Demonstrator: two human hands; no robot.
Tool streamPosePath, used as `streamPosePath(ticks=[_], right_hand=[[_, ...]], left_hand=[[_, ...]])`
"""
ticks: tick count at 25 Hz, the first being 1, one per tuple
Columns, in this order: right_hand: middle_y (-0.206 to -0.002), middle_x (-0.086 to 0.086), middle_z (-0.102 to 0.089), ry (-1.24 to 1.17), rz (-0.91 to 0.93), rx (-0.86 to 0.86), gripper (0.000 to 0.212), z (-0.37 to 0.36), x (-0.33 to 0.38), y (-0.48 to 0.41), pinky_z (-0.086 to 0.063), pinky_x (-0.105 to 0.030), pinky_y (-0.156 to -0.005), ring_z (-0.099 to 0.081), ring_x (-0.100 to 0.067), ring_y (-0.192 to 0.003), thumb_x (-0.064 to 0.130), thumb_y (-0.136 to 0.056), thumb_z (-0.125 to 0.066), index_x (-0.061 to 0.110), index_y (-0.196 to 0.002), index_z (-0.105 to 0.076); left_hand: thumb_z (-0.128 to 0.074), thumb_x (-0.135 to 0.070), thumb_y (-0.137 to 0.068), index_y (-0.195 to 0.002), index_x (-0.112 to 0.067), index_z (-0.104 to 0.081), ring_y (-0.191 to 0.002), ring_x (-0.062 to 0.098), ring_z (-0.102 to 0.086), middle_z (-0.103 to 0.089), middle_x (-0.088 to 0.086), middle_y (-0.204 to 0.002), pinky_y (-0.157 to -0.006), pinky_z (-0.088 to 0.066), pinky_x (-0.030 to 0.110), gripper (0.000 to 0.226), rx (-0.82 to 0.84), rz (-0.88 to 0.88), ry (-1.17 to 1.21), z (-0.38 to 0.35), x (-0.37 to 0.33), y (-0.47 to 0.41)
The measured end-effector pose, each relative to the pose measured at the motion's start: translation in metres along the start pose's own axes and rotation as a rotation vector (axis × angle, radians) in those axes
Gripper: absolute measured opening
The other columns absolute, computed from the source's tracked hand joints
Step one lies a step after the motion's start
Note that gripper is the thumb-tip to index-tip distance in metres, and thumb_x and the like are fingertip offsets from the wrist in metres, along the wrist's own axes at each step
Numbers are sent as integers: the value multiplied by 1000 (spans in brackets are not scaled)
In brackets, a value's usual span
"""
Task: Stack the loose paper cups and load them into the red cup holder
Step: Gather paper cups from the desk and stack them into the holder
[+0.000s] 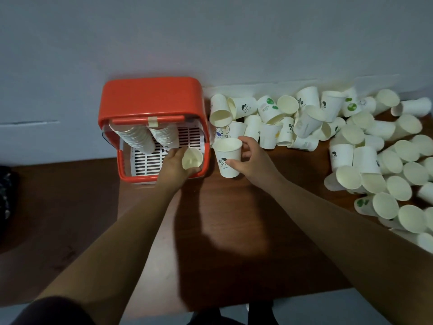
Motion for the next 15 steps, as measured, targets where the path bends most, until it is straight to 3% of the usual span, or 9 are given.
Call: streamPosePath(ticks=[4, 6, 8, 11, 13, 15], right_hand=[[-120, 14, -52, -115, 61, -9, 66, -16, 18, -5, -50, -23, -88, -57, -4, -105, 20, -81, -78, 21, -138, -43], [-122, 23, -51, -177, 139, -4, 63, -30, 32, -5, -51, -20, -92, -53, 4, -113, 15, -83, -76, 22, -136, -44], [-123, 25, -50, -165, 192, 7, 63, -46, 42, -5, -50, -17, -92, -49, 10, -117, 13, -84, -75, 22, -137, -44], [-129, 9, -54, -135, 218, -6, 65, -67, 43, -11, -53, -35, -96, -52, -7, -122, 16, -82, -75, 23, -138, -42], [-128, 6, -56, -118, 205, -2, 64, -76, 37, -16, -52, -44, -96, -54, -13, -122, 20, -81, -75, 26, -135, -42], [-129, 7, -57, -82, 194, 4, 63, -83, 33, -21, -49, -44, -100, -54, -11, -122, 22, -81, -75, 26, -135, -43]], left_hand=[[-80, -38, -79, -149, -12, -37, -138, 28, -37, -42, 11, -148, -114, -33, 43, 87, 72, 3, 25, 5, 2, 5], [-66, -41, -86, -142, -12, -47, -132, 22, -44, -50, 6, -140, -111, -37, 43, 66, -45, -80, 66, 28, -4, 14], [-57, -38, -94, -133, -15, -57, -121, 11, -51, -56, -3, -130, -101, -45, 34, 45, -148, -130, 230, 52, -14, 23], [-61, -34, -97, -132, -22, -60, -115, 5, -58, -62, -6, -128, -86, -48, 16, 37, -43, -133, 511, 61, -31, 25], [-65, -31, -95, -133, -23, -60, -111, 5, -62, -66, -7, -124, -81, -49, 12, 39, 30, -153, 528, 57, -36, 24], [-66, -30, -94, -135, -25, -58, -110, 4, -63, -66, -11, -123, -82, -51, 15, 42, 40, -146, 509, 53, -29, 24]])
Point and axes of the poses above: each hand's wrist, its own y-axis away from the middle knuckle, its own z-axis out of the back of the hand, x = y × z, the point moved 9 cm from there along -y, towards the middle knuckle
